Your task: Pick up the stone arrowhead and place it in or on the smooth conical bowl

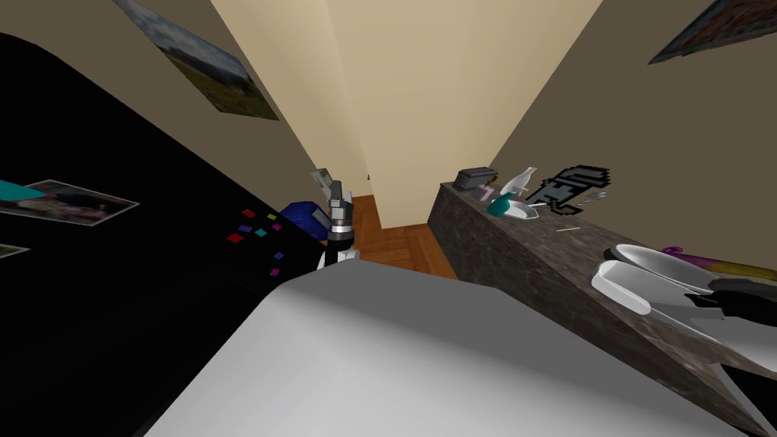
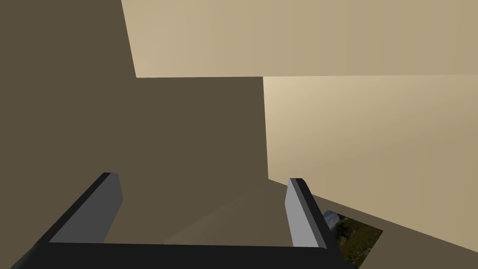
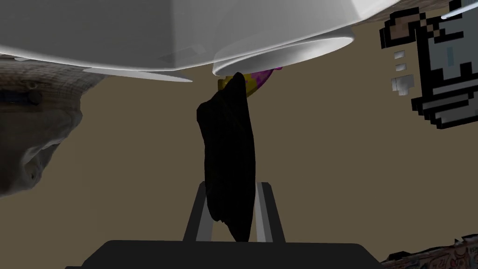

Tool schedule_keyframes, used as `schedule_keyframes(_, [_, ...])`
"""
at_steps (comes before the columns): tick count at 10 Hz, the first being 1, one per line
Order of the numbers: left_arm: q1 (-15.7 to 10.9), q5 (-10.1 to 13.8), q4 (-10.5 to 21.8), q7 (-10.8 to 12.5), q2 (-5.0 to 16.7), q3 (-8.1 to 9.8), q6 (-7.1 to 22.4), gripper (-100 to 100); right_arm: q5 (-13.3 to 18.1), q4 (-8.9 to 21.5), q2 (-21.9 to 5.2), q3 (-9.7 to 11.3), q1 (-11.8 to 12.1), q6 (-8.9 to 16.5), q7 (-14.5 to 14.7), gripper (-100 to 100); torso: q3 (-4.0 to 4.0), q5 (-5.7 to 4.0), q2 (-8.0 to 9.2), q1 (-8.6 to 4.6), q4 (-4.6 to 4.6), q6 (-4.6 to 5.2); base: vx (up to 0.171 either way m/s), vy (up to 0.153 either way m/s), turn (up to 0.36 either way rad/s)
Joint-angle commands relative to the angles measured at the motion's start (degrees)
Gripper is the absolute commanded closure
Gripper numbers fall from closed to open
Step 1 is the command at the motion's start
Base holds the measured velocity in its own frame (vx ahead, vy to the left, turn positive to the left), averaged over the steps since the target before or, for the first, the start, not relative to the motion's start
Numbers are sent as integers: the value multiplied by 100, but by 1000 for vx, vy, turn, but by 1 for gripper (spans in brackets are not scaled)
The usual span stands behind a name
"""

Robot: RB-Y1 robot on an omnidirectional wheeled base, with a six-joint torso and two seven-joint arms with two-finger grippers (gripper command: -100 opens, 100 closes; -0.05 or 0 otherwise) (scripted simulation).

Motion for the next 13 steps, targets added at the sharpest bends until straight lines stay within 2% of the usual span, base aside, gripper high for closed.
schedule_keyframes(1, [0,0,0,0,0,0,0,0,-164,-240,-18,-3,267,165,-51,100,0,0,0,0,0,0,58,46,-6])
schedule_keyframes(3, [0,0,0,0,0,0,0,0,-213,-47,17,-76,320,300,-85,100,5,4,8,1,2,-2,63,55,6])
schedule_keyframes(5, [0,0,0,0,0,0,0,0,-229,20,29,-102,337,346,-97,100,4,8,6,5,3,-5,53,39,-4])
schedule_keyframes(6, [0,0,0,0,0,0,0,0,-200,94,17,-73,256,288,-88,100,5,7,9,0,3,-7,20,14,-6])
schedule_keyframes(7, [0,0,0,0,0,0,0,0,-187,136,19,-76,240,264,-86,-100,10,7,16,-6,5,-10,0,0,0])
schedule_keyframes(11, [-1,0,0,0,0,0,0,0,-188,132,19,-76,241,267,-86,-100,16,6,26,-11,8,-9,0,0,0])
schedule_keyframes(12, [-1,0,0,0,0,0,0,0,-188,132,19,-76,241,267,-86,0,16,6,27,-11,8,-9,0,0,0])
schedule_keyframes(13, [-1,0,0,0,0,0,0,0,-385,9,6,177,52,392,25,-100,16,6,27,-11,8,-9,-3,-14,-180])
